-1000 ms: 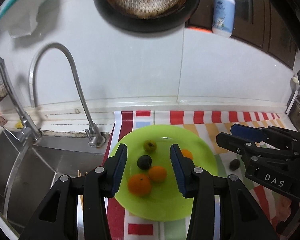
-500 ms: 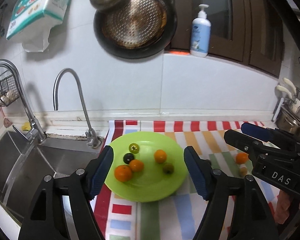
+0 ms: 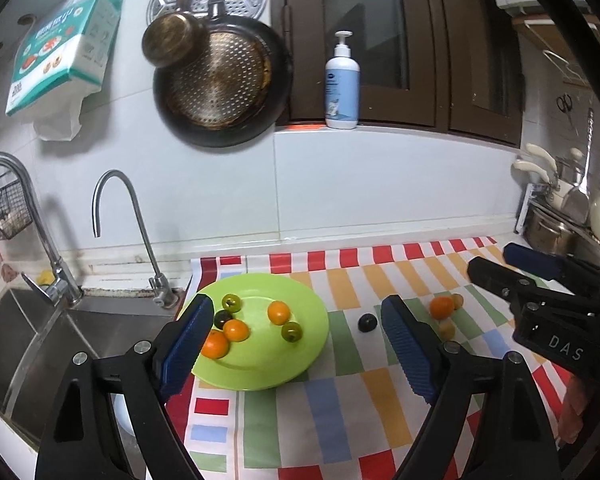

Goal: Organize fruits
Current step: 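Move both open grippers back toward the remaining fruit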

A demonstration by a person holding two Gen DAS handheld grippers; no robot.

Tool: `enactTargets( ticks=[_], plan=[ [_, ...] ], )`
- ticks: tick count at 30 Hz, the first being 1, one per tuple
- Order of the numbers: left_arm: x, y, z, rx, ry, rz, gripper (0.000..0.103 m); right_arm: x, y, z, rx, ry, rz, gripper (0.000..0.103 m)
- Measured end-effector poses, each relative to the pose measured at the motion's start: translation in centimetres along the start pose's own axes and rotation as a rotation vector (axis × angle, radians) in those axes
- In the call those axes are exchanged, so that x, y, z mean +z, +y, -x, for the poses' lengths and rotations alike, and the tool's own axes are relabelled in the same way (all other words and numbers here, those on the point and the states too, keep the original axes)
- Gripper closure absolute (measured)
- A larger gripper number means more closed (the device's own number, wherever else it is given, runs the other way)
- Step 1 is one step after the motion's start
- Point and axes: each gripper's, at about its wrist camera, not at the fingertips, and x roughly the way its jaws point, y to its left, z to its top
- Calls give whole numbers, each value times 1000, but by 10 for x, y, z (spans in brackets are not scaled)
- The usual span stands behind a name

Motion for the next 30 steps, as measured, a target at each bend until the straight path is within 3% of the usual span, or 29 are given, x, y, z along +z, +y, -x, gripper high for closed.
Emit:
enactTargets(
  ticks=[11,16,30],
  plan=[
    [-6,-17,-17,-70,-1,-44,17,-21,-20,9,-137,3,-46,47],
    [-5,-25,-33,-100,-11,-77,17,-31,-32,-2,-165,36,-78,47],
    [-12,-36,-96,-147,71,-114,18,-50,-54,-55,-179,151,-130,47]
  ],
)
